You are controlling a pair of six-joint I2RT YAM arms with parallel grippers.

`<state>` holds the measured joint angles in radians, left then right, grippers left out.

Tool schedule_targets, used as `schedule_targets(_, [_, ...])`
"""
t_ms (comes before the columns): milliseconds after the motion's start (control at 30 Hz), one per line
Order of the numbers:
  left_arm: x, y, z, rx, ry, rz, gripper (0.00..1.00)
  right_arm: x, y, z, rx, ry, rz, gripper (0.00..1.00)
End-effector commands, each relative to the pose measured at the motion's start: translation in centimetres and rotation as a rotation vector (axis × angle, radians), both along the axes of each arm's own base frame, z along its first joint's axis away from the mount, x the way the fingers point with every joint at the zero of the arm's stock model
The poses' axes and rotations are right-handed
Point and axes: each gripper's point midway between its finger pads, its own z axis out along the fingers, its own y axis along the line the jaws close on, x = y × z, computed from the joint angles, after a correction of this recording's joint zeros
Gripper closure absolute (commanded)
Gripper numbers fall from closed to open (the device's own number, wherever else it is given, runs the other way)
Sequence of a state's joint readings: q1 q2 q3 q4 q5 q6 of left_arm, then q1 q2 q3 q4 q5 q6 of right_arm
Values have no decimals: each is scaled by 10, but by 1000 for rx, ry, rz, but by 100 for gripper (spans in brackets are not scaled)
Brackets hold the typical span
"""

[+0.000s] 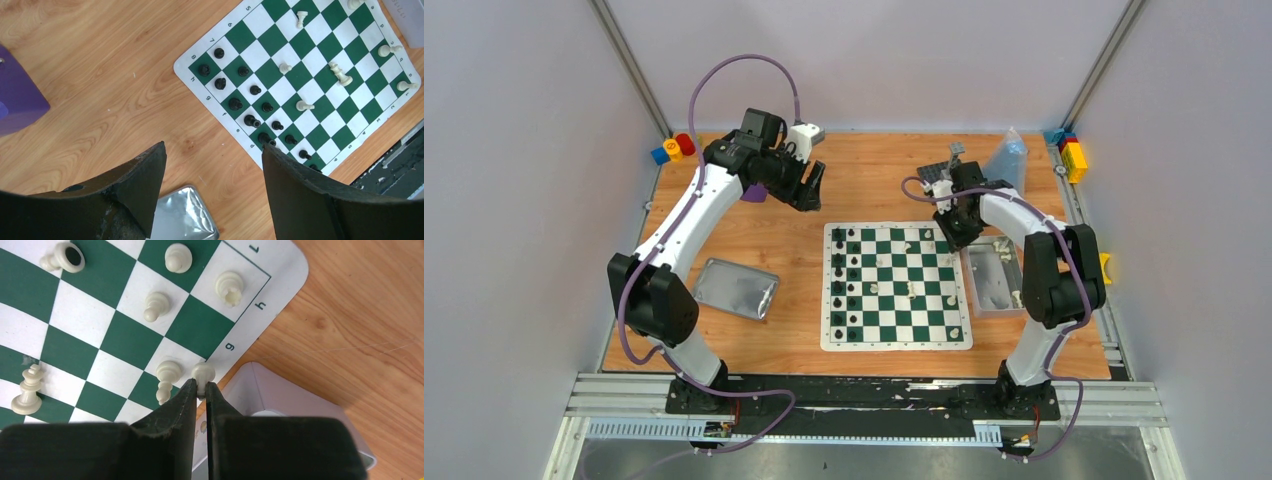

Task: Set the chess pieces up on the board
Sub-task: Pick up the chess piece from the chessboard, then place the chess piece on the chessboard.

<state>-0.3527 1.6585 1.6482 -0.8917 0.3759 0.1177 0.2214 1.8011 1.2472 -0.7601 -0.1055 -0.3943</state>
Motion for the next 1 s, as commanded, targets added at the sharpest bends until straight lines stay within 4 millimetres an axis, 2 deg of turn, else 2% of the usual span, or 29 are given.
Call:
schedule_targets(0, [0,1,23,-34,-69,1,22,25,10,19,33,-77,3,94])
schedule_targets(333, [0,2,22,-29,-68,2,22,36,25,14,71,-62,12,95])
schedule_targets(667, [0,1,20,-28,-63,1,22,40,26,7,66,-58,13,93])
schedule_targets(767, [1,1,20,-27,-64,0,21,39,25,6,63,-56,14,84])
schedule_targets(900, [1,1,19,-28,-60,-2,21,41,25,14,67,-76,8,61])
schedule_targets(967, [1,0,20,-30,-60,-1,21,43,26,22,75,-95,4,56])
